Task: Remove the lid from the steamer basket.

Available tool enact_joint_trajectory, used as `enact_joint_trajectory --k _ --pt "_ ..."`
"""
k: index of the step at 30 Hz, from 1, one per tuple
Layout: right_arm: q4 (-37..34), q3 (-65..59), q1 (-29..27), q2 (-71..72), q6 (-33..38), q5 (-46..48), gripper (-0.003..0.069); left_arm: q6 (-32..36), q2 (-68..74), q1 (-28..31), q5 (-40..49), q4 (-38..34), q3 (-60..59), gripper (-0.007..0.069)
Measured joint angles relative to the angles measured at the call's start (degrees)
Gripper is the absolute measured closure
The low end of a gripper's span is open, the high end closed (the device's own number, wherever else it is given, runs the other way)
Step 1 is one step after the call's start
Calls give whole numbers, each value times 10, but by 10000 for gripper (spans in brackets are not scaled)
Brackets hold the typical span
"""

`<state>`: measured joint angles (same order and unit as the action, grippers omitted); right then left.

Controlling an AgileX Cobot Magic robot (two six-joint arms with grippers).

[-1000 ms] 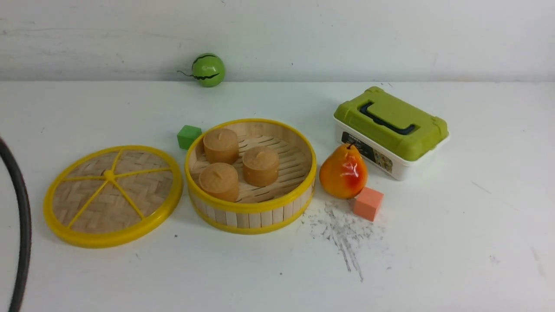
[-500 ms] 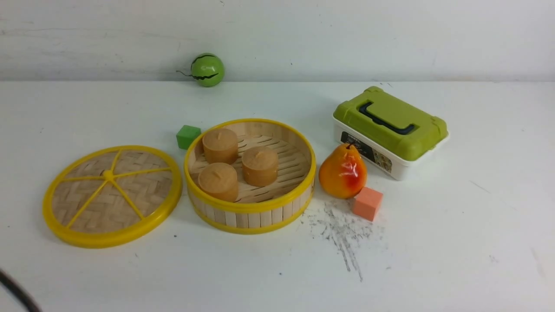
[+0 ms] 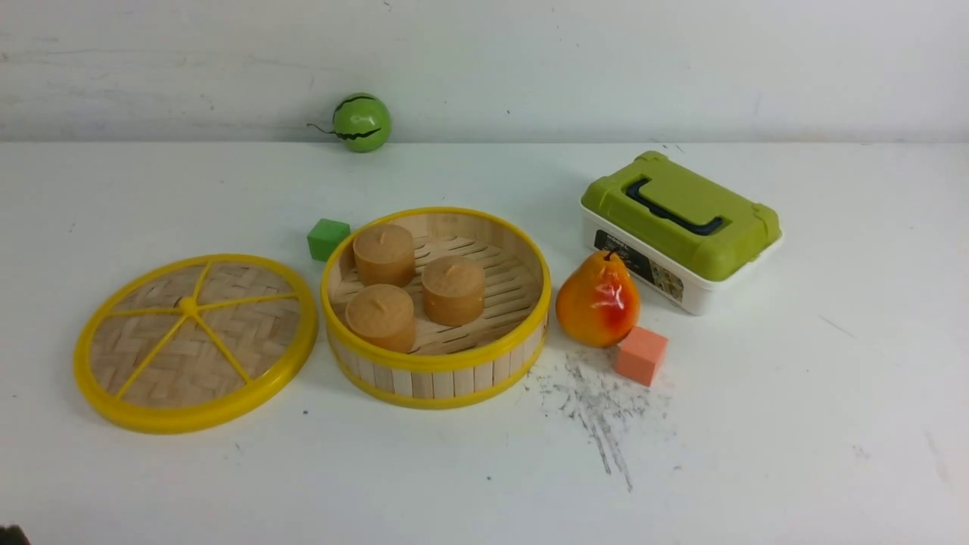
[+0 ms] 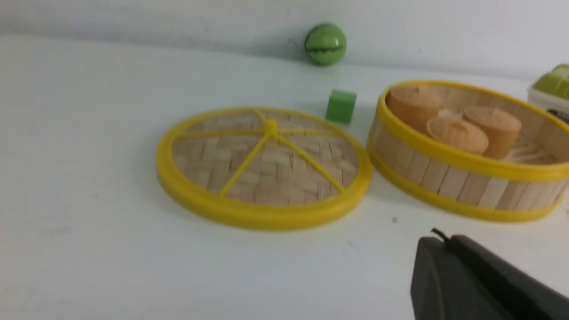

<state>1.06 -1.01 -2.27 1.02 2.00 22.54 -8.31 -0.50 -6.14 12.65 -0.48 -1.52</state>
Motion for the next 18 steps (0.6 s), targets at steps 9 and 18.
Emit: enact_joint_trajectory --k 9,18 --pt "0 0 0 0 0 0 420 14 0 -1 90 -26 -2 637" --pt "0 0 0 0 0 0 420 14 0 -1 92 -41 -2 636"
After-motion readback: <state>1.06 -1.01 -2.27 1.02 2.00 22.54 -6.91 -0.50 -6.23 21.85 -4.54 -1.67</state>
